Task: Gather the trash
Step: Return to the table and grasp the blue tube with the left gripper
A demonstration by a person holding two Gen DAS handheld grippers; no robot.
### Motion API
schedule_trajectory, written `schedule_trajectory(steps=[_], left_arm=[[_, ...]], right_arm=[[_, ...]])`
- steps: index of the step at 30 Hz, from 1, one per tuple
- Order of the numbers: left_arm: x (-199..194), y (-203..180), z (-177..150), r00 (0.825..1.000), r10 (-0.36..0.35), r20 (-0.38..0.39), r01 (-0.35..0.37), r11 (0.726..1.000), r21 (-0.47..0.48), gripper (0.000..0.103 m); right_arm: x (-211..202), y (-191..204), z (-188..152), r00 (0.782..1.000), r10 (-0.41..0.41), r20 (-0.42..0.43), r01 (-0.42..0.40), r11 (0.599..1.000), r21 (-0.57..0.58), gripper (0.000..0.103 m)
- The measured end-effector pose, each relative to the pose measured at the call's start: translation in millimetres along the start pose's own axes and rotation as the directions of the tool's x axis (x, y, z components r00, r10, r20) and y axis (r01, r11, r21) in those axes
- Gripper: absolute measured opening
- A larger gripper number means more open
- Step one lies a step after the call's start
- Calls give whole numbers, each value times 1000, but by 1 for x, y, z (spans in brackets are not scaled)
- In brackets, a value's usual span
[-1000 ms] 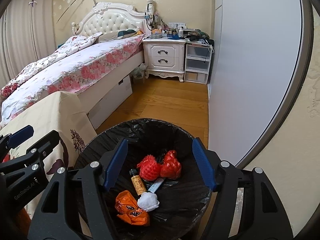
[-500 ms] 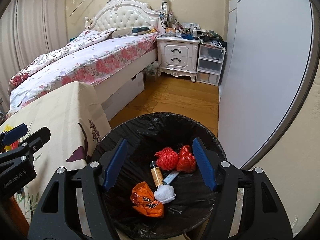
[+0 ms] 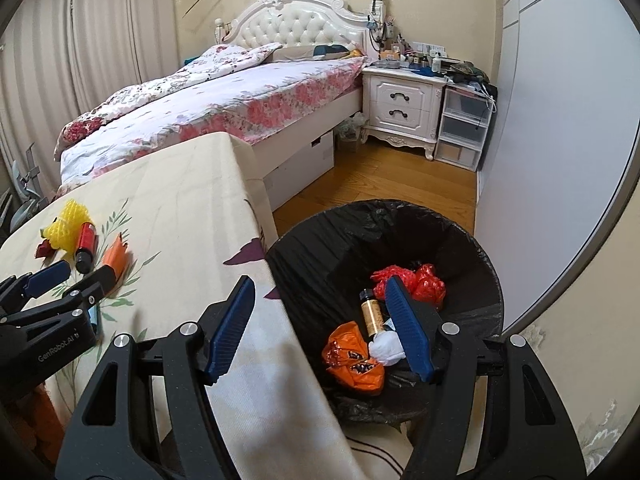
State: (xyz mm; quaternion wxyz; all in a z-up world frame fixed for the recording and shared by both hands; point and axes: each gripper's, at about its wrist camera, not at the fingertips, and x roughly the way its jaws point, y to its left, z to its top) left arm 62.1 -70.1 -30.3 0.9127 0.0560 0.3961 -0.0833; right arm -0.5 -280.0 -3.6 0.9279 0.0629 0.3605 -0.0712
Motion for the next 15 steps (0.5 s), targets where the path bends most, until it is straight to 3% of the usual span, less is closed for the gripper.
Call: schedule_trajectory(steps=[8, 15], left_arm=[[7, 14, -9, 996, 42, -73, -44, 999, -25, 70], [4, 17, -17, 997, 4, -78, -4, 1000, -1, 33]], right_arm=[[-4, 13, -5, 999, 40, -9, -40, 999, -22, 66], [-2, 18, -2, 998, 62, -11, -62, 998, -27, 66]])
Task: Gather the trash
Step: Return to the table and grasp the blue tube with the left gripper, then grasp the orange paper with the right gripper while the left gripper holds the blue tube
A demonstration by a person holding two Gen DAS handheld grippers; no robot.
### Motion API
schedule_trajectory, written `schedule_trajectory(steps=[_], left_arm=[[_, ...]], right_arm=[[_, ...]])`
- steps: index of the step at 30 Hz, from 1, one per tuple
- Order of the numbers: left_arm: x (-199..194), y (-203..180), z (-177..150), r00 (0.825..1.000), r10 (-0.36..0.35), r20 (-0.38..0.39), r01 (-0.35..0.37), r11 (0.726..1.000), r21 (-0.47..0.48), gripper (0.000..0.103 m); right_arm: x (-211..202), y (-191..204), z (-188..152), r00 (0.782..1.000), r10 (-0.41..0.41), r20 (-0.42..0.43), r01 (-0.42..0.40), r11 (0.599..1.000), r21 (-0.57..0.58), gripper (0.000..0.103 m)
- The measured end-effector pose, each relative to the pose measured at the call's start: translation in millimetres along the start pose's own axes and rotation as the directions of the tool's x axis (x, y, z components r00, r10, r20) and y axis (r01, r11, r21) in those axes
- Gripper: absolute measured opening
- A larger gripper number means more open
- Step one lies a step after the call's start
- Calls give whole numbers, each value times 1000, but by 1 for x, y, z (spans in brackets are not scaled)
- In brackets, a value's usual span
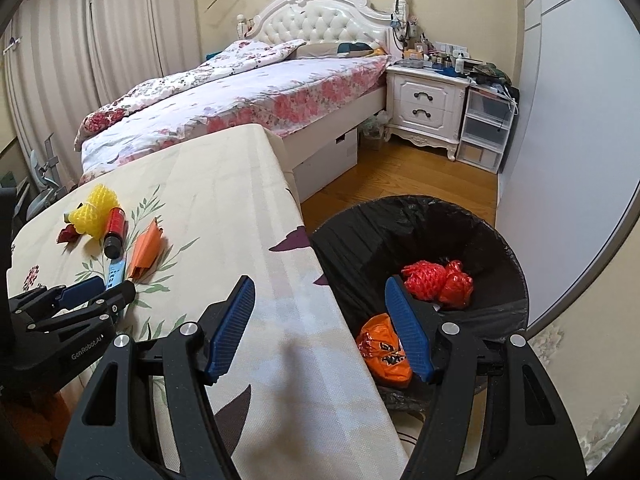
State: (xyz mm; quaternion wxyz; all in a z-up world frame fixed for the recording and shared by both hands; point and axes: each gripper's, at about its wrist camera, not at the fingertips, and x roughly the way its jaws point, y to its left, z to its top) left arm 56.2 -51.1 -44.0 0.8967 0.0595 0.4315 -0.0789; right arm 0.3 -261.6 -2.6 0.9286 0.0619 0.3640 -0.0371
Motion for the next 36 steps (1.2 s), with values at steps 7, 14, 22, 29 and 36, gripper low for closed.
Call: schedule_trajectory(steps=[7, 14, 22, 29, 36], left_arm=[[-10, 16, -10, 999, -52, 16, 52, 998, -22, 16], [-20, 37, -17, 999, -33, 31, 35, 998, -45, 16], [-29, 75, -23, 999, 5, 48, 0, 996, -94, 16], [-27, 115, -22, 997, 52, 51, -43, 986, -160, 16], [-23, 141, -20, 996, 71, 55, -58, 978, -202, 16]], right_arm=[[6, 17, 1, 1000, 24, -11, -24, 999, -29, 66], [15, 46, 5, 998, 61, -27, -63, 995, -73, 66], [32, 90, 15, 991, 123, -61, -130, 983, -127, 66], [50, 125, 25, 986, 139, -95, -154, 973, -173, 66], [66, 143, 26, 979, 125, -163, -159, 963, -216, 44]])
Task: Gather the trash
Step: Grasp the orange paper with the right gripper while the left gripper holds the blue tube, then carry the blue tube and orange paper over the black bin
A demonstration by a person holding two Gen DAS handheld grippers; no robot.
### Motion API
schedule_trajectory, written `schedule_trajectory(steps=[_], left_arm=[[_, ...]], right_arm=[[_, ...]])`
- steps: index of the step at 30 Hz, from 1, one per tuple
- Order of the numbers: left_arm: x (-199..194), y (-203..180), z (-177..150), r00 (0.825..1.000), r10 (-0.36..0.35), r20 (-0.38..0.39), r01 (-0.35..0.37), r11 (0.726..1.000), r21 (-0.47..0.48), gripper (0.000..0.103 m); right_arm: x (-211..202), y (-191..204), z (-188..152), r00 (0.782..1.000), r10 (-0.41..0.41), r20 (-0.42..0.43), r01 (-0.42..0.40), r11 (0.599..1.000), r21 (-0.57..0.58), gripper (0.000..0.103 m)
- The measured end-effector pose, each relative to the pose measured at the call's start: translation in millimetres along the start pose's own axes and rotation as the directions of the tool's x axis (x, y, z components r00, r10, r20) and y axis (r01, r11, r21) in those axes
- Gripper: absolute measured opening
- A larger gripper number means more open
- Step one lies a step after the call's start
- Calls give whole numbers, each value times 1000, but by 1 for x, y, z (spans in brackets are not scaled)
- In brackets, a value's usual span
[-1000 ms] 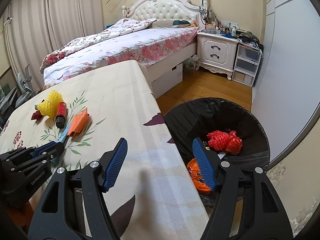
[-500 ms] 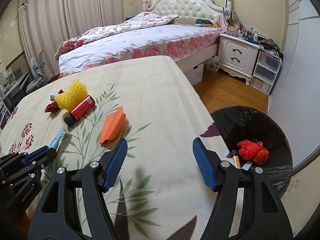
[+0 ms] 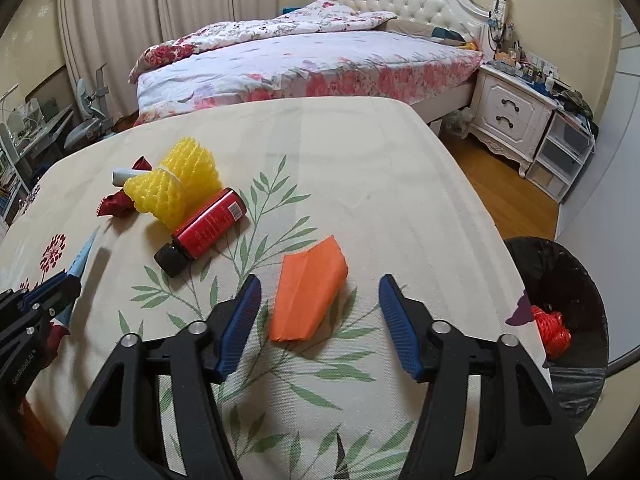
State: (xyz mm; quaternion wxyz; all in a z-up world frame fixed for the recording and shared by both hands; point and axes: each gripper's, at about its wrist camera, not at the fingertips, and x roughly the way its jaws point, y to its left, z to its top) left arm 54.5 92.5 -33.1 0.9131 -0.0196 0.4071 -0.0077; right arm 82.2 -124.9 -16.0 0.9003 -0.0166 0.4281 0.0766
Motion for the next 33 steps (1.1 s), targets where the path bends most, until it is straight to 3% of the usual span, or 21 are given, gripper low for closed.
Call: schedule_trajectory(steps=[3, 11, 20, 33], left_arm=[[0, 1, 0, 1000, -9, 4, 9, 1000, 3, 16], [-5, -15, 0, 998, -56, 20, 56, 998, 27, 16], [-16, -74, 5, 986, -156, 56, 149, 983, 110, 16], [-10, -191, 20, 947, -312, 73, 281, 920, 274, 16]], right_arm=[[0, -2, -2, 1000, 15, -11, -15, 1000, 5, 27], [-19, -24, -8, 1000, 1, 28, -2, 999, 53, 27], [-51, -80, -16, 991, -104, 88, 91, 986, 142, 27], [-75, -170, -37, 957, -263, 120, 221, 933, 282, 27]])
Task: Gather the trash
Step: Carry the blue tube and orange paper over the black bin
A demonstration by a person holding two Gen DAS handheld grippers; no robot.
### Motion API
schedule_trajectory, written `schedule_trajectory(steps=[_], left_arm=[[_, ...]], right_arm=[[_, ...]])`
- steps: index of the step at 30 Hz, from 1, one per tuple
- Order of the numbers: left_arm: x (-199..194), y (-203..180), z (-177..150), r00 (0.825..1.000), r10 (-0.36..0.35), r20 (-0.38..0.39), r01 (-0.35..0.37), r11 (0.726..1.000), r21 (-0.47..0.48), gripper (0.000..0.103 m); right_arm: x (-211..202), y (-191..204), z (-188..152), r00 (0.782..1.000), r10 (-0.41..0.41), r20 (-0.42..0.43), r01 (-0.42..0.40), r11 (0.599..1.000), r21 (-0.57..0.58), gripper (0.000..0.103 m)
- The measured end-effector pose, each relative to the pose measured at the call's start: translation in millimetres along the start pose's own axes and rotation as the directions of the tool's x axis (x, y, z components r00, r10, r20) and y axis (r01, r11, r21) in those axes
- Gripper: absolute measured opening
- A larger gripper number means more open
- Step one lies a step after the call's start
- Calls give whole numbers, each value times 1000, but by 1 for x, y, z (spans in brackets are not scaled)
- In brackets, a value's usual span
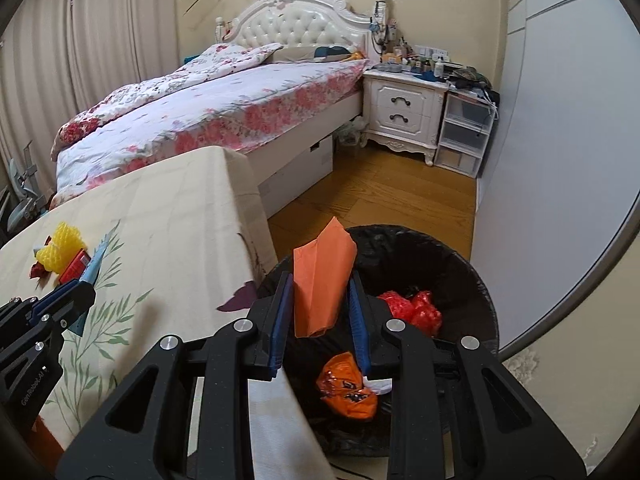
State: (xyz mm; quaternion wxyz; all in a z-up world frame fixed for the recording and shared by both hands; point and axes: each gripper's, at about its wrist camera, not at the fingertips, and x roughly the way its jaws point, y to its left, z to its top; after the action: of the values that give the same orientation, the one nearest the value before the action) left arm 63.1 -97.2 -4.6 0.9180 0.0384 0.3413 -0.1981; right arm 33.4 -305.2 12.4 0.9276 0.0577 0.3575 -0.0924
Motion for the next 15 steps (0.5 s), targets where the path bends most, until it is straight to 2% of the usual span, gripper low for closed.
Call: schedule_trajectory(steps=[6, 15], left_arm=[[25, -38, 16, 999, -51, 1, 51, 997, 51, 16], [52, -76, 28, 997, -76, -7, 77, 990, 117, 16]], right_arm=[[9, -26, 1, 999, -51, 13, 50, 998, 29, 27], [31, -50, 0, 995, -97, -2, 97, 992, 79, 27]])
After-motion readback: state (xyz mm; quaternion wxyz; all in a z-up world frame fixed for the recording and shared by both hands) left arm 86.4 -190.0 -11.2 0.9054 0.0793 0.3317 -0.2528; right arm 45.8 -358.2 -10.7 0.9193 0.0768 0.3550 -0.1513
